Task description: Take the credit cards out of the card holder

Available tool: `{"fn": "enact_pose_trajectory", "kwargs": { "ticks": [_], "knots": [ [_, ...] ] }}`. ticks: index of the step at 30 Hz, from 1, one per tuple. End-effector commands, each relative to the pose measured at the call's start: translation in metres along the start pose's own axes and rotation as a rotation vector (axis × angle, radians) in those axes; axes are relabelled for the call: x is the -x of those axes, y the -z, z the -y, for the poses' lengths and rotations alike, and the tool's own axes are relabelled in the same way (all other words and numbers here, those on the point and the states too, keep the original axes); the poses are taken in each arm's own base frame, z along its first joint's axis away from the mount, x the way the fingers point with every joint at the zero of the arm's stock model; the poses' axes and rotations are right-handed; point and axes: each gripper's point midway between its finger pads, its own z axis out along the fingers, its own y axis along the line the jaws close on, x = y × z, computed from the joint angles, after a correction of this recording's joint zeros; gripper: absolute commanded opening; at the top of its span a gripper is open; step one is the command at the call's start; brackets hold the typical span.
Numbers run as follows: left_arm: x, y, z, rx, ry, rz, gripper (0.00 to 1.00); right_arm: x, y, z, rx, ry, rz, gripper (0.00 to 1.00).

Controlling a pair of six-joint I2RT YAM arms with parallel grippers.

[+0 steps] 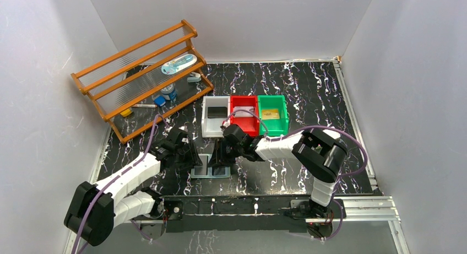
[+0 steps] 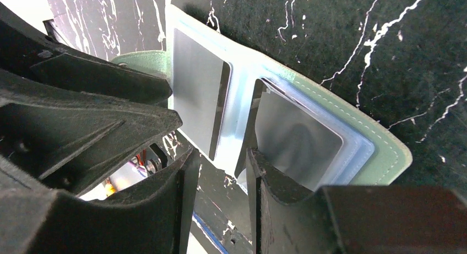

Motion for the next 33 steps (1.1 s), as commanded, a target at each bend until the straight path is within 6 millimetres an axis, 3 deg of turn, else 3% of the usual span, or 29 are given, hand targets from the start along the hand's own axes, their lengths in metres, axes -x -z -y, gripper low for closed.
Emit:
{"fn": "enact_pose_trajectory", "kwargs": {
  "ticks": [1, 6, 17, 27, 33],
  "knots": [
    [-0.009, -0.003, -0.015, 0.06, -0.007, -0.029, 0.39, -0.012, 0.001, 0.028, -0.09, 0.014, -0.032, 0.46],
    [-0.001, -0.002, -0.019, 0.079, -0.007, 0.026, 0.37, -0.005, -0.001, 0.014, -0.059, 0.022, -0.03, 0.46],
    [-0.009, -0.007, -0.017, 0.048, -0.006, -0.004, 0.27, 0.013, -0.001, -0.037, 0.086, 0.037, -0.023, 0.46],
    [-0.015, -0.01, -0.017, 0.03, -0.01, -0.025, 0.24, 0.006, -0.015, -0.005, 0.003, -0.064, -0.019, 0.4],
    [-0.016, -0.011, -0.015, 0.022, -0.013, -0.03, 0.22, -0.003, -0.023, -0.002, 0.052, -0.107, -0.044, 0.32]
  ]
}}
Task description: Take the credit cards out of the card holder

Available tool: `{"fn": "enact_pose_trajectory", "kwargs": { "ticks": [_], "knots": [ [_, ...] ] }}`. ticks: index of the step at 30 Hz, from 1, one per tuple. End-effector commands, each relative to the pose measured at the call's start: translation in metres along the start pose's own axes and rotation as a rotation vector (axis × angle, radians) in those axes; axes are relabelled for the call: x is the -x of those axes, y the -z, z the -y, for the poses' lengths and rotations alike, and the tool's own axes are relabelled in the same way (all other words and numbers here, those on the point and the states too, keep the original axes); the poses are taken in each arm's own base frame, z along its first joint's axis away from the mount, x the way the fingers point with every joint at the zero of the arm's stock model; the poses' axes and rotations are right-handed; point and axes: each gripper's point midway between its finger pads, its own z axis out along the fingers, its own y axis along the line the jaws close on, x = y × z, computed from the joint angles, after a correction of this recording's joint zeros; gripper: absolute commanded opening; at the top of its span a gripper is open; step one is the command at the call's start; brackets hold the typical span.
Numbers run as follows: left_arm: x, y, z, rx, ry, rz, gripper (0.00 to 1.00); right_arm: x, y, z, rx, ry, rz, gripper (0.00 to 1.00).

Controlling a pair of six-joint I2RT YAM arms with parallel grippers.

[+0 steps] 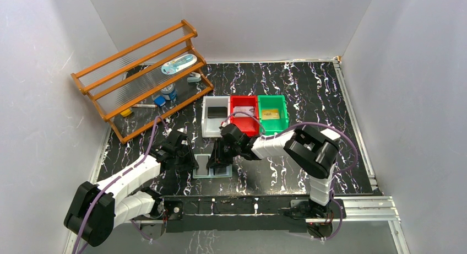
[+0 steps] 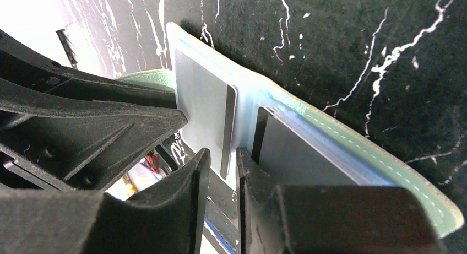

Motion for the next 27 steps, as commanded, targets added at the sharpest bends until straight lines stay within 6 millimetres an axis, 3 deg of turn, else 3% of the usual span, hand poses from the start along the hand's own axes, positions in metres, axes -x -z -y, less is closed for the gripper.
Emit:
{"fn": "enact_pose_trajectory", "kwargs": {
  "ticks": [1, 11, 18, 27],
  "knots": [
    [-0.012, -0.002, -0.003, -0.007, -0.01, -0.046, 0.22, -0.002, -0.01, 0.003, 0.039, -0.043, -0.005, 0.32],
    [-0.011, -0.001, 0.003, -0.036, -0.008, -0.043, 0.18, 0.002, -0.01, -0.002, 0.075, -0.082, 0.021, 0.25],
    [-0.01, 0.0, 0.004, -0.039, -0.01, -0.04, 0.17, 0.007, -0.002, -0.008, 0.082, -0.049, 0.053, 0.0],
    [-0.009, 0.0, 0.004, -0.037, -0.012, -0.031, 0.17, 0.006, 0.011, -0.004, 0.045, -0.015, 0.067, 0.0]
  ]
}}
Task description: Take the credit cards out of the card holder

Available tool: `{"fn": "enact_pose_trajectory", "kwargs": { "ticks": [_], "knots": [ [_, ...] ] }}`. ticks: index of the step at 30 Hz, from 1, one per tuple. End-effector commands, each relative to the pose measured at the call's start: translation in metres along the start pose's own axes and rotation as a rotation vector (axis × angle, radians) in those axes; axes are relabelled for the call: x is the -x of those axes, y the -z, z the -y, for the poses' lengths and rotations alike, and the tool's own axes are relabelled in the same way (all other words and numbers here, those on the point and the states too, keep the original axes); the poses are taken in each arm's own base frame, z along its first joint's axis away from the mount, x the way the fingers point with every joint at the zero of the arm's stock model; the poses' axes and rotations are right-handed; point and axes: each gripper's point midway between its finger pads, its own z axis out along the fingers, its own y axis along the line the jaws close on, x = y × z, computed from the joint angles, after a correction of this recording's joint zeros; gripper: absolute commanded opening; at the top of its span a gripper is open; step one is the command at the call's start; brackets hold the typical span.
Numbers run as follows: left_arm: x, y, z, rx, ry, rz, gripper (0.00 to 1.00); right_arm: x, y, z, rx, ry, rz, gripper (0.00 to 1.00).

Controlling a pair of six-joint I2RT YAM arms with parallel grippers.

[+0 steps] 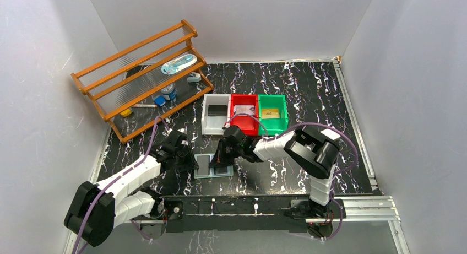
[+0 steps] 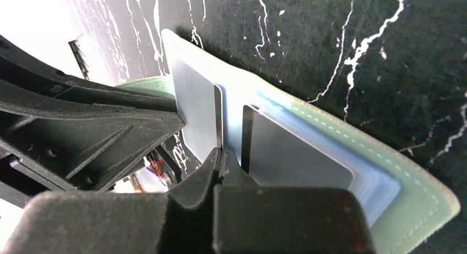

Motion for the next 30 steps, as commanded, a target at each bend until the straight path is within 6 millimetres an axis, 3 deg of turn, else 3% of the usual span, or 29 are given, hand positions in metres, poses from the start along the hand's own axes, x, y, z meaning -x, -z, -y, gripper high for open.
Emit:
{"fn": "enact_pose_trajectory", "kwargs": {
  "ticks": [1, 19, 22, 27, 30],
  "knots": [
    [-0.007, 0.001, 0.003, -0.028, -0.003, -0.024, 0.16, 0.004, 0.014, -0.008, 0.002, 0.043, 0.039, 0.0],
    [0.003, 0.008, 0.011, -0.042, -0.008, 0.007, 0.17, -0.002, 0.026, 0.018, -0.088, 0.008, 0.066, 0.0],
    [0.013, 0.015, 0.022, -0.076, -0.002, 0.035, 0.21, -0.004, 0.025, 0.021, -0.093, 0.004, 0.053, 0.0],
    [0.032, 0.033, 0.059, -0.227, -0.035, 0.09, 0.33, -0.005, 0.023, 0.022, -0.092, 0.002, 0.048, 0.0],
    [0.032, 0.036, 0.077, -0.315, -0.057, 0.07, 0.38, -0.005, 0.023, 0.022, -0.093, 0.0, 0.049, 0.0]
  ]
}}
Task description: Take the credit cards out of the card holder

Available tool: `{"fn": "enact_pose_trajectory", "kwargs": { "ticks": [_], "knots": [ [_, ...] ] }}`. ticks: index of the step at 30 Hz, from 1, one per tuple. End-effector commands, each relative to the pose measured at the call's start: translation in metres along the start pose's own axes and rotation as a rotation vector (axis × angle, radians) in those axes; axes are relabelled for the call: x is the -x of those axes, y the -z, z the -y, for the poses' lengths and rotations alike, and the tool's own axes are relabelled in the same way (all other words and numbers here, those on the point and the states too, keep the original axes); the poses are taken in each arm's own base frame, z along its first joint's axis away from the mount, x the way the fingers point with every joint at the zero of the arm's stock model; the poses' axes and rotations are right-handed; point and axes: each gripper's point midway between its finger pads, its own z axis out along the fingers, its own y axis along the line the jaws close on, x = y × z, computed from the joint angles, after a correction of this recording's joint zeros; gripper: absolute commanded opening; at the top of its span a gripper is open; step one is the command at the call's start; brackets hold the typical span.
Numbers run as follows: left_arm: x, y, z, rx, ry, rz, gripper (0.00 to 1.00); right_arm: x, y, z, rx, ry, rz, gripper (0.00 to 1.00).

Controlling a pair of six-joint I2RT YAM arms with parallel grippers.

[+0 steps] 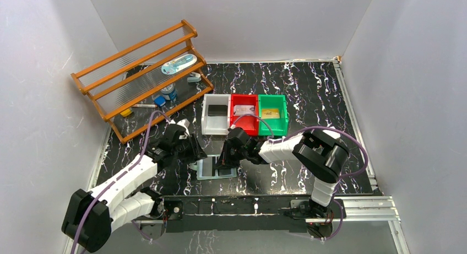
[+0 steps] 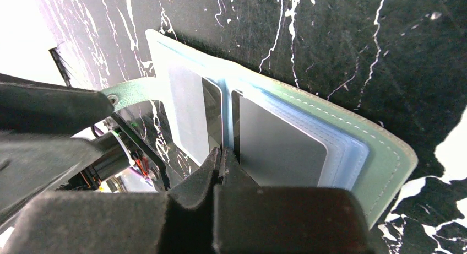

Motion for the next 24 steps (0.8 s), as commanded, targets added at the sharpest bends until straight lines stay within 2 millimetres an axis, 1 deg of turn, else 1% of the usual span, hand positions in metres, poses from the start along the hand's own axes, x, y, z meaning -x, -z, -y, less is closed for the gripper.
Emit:
{"fn": "enact_pose_trajectory", "kwargs": {
  "ticks": [1, 3, 7, 15, 18, 22, 24],
  "knots": [
    [0.007, 0.006, 0.042, -0.181, -0.039, -0.016, 0.39, -0.002, 0.003, 0.006, -0.018, -0.001, 0.006, 0.0],
    [0.001, -0.001, 0.04, -0.181, -0.027, -0.056, 0.39, -0.002, 0.003, 0.006, -0.019, -0.002, 0.006, 0.0],
    [-0.014, -0.016, 0.02, -0.114, 0.015, -0.102, 0.37, -0.002, 0.003, 0.006, -0.02, -0.002, 0.005, 0.0],
    [-0.026, -0.023, -0.014, 0.016, 0.022, -0.099, 0.35, -0.001, 0.004, 0.002, -0.008, 0.001, 0.006, 0.0],
    [-0.029, -0.026, -0.017, 0.013, 0.022, -0.104, 0.35, -0.001, 0.004, -0.001, 0.002, 0.002, 0.005, 0.0],
    [-0.034, -0.028, -0.022, 0.037, 0.021, -0.125, 0.32, 0.003, 0.006, -0.009, 0.046, -0.005, 0.033, 0.0],
    [-0.034, -0.028, -0.026, 0.05, 0.022, -0.123, 0.31, 0.006, 0.006, -0.014, 0.066, -0.005, 0.043, 0.03]
  ]
}}
